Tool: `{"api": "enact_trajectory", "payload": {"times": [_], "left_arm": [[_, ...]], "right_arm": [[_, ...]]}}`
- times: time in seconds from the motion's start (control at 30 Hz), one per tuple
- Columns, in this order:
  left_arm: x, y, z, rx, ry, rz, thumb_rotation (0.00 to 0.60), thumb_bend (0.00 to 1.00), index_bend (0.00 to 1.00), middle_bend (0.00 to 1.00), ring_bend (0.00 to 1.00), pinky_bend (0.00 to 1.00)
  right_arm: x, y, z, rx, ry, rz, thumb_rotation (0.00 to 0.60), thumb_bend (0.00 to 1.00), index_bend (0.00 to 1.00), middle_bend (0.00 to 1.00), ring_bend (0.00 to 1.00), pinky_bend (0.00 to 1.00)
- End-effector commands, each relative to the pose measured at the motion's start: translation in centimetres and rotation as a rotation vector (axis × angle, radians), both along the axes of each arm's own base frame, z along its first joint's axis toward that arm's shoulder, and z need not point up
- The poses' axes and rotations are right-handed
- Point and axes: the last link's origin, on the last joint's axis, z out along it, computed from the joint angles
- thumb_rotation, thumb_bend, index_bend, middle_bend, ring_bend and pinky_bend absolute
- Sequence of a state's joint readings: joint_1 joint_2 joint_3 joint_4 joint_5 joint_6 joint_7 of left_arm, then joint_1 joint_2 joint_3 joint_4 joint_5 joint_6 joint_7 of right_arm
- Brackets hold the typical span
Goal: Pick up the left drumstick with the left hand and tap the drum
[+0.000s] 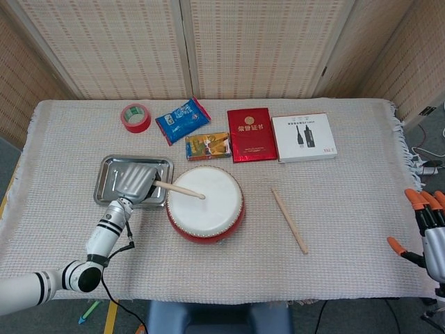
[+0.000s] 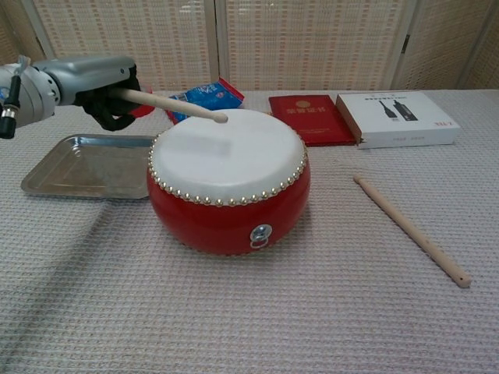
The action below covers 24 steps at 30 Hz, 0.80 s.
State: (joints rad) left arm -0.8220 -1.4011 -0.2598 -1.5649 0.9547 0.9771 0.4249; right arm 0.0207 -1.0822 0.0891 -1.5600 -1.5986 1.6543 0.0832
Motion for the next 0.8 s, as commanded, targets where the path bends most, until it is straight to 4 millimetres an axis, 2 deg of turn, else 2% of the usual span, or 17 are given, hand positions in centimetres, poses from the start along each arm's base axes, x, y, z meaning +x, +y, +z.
{"api": "enact_trajectory", "payload": {"times": [0.03,0.13,0.23,0.3,0.43,0.53,0.6,0.7,0.8], "left_arm": [[0.4,0.1,1.0,0.002,-0.076,0.023,0.6,0.75,1.0,1.0,1.0,1.0],[-0.2,0.0,0.1,-0.002,0.033,-0.011,0.6,0.75,1.0,1.0,1.0,1.0],[-1.0,-0.2,-1.4,0.022,0.215,-0.088,0.6,0.75,1.0,1.0,1.0,1.0],[-1.3,-0.4,-2.0,0.013,0.256,-0.097,0.6,0.75,1.0,1.0,1.0,1.0],[-1.0,-0.5,-1.6,0.014,0.173,-0.048,0.6,0.75,1.0,1.0,1.0,1.0],[-0.2,-0.2,0.0,0.052,-0.036,0.02,0.6,0.75,1.0,1.0,1.0,1.0],[0.1,0.0,0.7,0.06,-0.112,0.043,0.6,0.75,1.0,1.0,1.0,1.0],[0.0,0.2,1.2,0.071,-0.122,0.05,0.6,0.75,1.0,1.0,1.0,1.0],[-0.3,0.3,0.5,0.067,-0.05,0.029,0.6,0.75,1.0,1.0,1.0,1.0]], "right_arm": [[0.0,0.0,-0.1,0.001,-0.001,-0.002,0.6,0.16,0.0,0.11,0.0,0.07],[-0.1,0.1,-0.1,0.0,-0.002,-0.003,0.6,0.16,0.0,0.11,0.0,0.07],[-0.1,0.2,-0.1,0.0,-0.001,-0.005,0.6,0.16,0.0,0.11,0.0,0.07],[-0.1,0.2,-0.1,0.0,0.0,-0.006,0.6,0.16,0.0,0.11,0.0,0.07],[-0.1,0.2,0.0,-0.001,0.001,-0.005,0.6,0.16,0.0,0.11,0.0,0.07],[0.0,0.2,0.0,0.0,0.001,-0.004,0.6,0.16,0.0,0.11,0.0,0.07],[0.0,0.2,-0.1,0.001,0.0,-0.004,0.6,0.16,0.0,0.11,0.0,0.07],[-0.1,0.1,-0.2,0.004,-0.002,-0.005,0.6,0.16,0.0,0.11,0.0,0.07],[-0.1,0.1,-0.2,0.004,-0.002,-0.007,0.6,0.16,0.0,0.11,0.0,0.07]]}}
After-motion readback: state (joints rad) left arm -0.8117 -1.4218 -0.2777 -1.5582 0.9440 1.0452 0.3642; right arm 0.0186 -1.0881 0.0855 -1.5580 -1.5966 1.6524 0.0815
